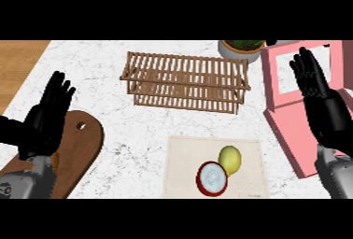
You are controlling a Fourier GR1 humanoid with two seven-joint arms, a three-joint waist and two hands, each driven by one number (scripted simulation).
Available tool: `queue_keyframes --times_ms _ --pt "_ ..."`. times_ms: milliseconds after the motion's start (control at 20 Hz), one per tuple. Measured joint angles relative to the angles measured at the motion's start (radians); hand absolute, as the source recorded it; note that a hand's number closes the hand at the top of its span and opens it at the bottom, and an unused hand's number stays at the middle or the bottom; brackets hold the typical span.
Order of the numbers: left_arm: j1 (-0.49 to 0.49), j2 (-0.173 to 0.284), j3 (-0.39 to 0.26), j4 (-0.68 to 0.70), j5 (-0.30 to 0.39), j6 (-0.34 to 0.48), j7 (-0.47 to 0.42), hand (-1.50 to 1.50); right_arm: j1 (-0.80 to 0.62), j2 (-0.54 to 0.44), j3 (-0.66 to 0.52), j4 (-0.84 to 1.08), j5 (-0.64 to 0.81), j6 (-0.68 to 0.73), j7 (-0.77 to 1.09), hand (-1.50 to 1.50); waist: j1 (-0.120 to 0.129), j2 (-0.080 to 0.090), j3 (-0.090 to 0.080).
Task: Pick the can from the placemat and place it in the tiered shelf
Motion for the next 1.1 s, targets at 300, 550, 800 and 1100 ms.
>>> queue_keyframes --times_ms 300,550,800,1100 --pt "-0.022 0.027 -0.018 -0.028 -0.051 0.002 -0.007 0.0 -0.07 0.072 0.253 -0.023 -0.07 0.24 0.056 1.5 0.039 0.026 -0.019" --pt "0.009 0.01 -0.038 -0.01 -0.073 0.003 -0.037 0.0 -0.127 0.187 0.349 0.072 -0.165 0.318 0.185 -1.5 0.021 0.033 -0.023" --pt "0.041 0.01 -0.028 -0.012 -0.081 0.003 -0.048 0.0 -0.211 0.154 0.314 0.1 -0.354 0.556 0.227 -1.5 -0.003 0.031 -0.024" --pt "0.07 0.001 -0.031 -0.023 -0.094 0.01 -0.055 0.0 -0.325 -0.02 0.321 0.019 -0.366 0.803 0.286 -1.5 -0.021 0.025 -0.025"
